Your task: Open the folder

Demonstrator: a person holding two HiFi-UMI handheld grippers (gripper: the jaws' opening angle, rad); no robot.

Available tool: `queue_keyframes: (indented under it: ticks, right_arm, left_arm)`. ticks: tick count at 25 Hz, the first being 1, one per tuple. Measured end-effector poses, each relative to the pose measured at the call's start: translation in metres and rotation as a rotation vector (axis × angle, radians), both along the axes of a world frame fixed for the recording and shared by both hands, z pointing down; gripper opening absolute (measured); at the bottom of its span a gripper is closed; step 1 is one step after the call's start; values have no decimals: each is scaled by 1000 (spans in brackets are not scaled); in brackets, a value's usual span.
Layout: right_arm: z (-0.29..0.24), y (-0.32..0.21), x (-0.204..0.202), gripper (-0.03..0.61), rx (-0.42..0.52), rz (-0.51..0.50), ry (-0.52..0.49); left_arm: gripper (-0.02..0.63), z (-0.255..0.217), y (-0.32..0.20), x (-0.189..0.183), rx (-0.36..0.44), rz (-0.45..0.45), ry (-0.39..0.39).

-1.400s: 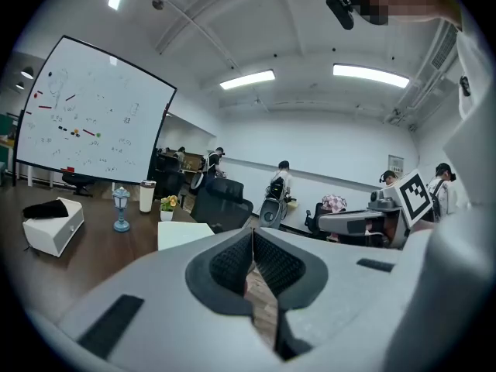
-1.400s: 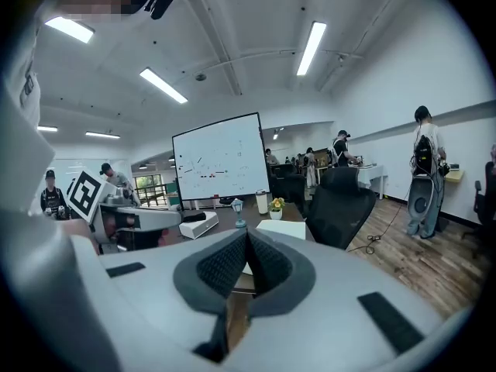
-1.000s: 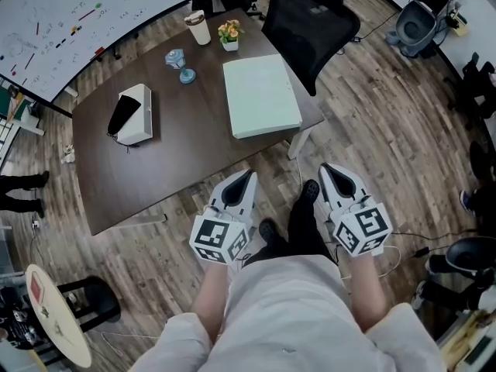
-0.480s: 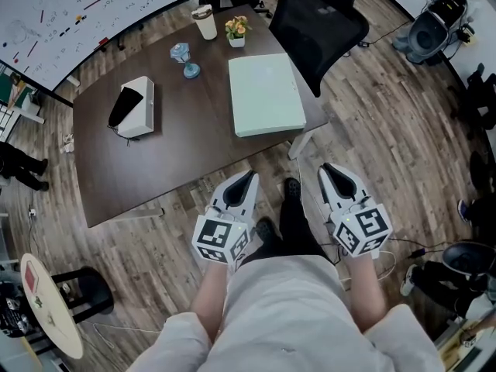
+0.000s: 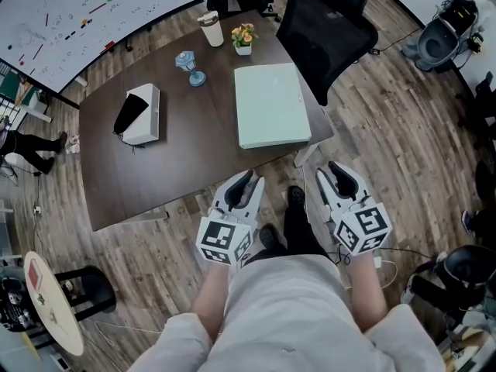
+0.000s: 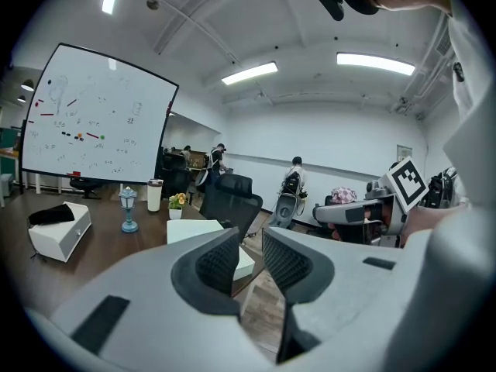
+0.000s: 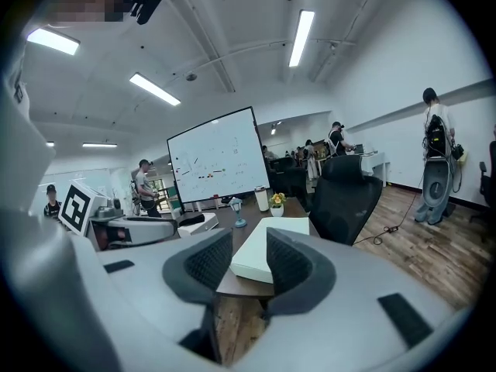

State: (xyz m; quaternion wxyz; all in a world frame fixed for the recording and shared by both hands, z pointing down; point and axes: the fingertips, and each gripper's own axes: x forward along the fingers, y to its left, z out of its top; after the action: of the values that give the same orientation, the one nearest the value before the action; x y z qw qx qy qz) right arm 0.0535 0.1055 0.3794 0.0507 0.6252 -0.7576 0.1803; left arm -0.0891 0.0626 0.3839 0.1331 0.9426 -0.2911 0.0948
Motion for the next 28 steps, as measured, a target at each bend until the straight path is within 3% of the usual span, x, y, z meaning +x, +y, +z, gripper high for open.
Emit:
queue_keyframes:
  ticks: [9,28]
  right_arm:
    - [5,-41,22,184,-23,-15,-3]
    - [25,-125,77,186,-74,-59,-36]
  left_arm:
    - [127,1,-35,25,9,5,-20]
    - [146,25,-95,86,-17,15,-104]
